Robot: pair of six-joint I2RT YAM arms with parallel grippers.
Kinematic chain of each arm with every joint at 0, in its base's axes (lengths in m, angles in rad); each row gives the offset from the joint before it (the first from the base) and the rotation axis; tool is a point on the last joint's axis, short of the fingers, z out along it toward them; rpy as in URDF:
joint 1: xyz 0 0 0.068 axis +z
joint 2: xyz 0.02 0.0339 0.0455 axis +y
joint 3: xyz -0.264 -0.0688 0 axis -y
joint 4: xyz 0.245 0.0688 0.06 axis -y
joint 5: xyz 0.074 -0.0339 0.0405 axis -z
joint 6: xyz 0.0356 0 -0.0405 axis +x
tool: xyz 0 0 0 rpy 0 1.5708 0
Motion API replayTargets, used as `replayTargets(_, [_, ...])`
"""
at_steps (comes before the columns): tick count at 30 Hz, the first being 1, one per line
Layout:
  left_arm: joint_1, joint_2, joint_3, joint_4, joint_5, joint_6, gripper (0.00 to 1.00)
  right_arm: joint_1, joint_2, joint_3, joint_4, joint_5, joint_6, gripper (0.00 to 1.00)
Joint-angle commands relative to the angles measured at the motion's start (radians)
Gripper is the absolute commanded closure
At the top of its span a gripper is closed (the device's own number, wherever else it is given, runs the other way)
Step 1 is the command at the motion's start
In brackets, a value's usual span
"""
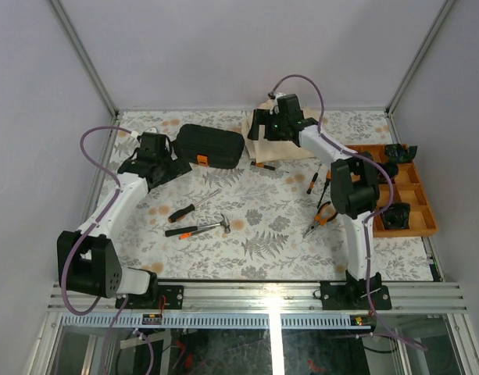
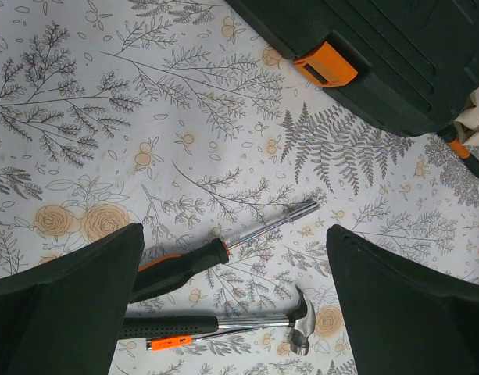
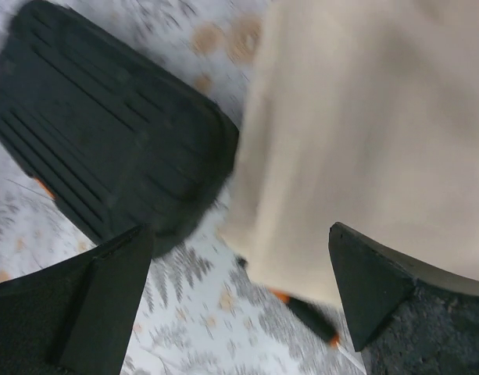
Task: Sort the tools into containers
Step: Move the storage box to the center of the board.
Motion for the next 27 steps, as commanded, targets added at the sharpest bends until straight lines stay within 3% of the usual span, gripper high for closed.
replayTargets(1, [0.009,0.001,-0.001,0.026,-0.016,0.021,0.01,0.006,0.092,0.174,0.131,-0.161,-0.011,0.00])
replayTargets(9, [0.015,-0.016,-0.008,0.036,-0.024,0.031,0.01,0.025,0.312,0.452,0.161,-0.315,0.000,0.00])
replayTargets(19, [0.017,0.001,-0.010,0.036,-0.024,0.040,0.01,0.043,0.488,0.616,0.245,-0.444,0.055,0.00])
replayTargets(27, [0.024,0.005,-0.013,0.044,-0.011,0.042,0.02,0.068,0.523,0.625,0.243,-0.461,0.060,0.01])
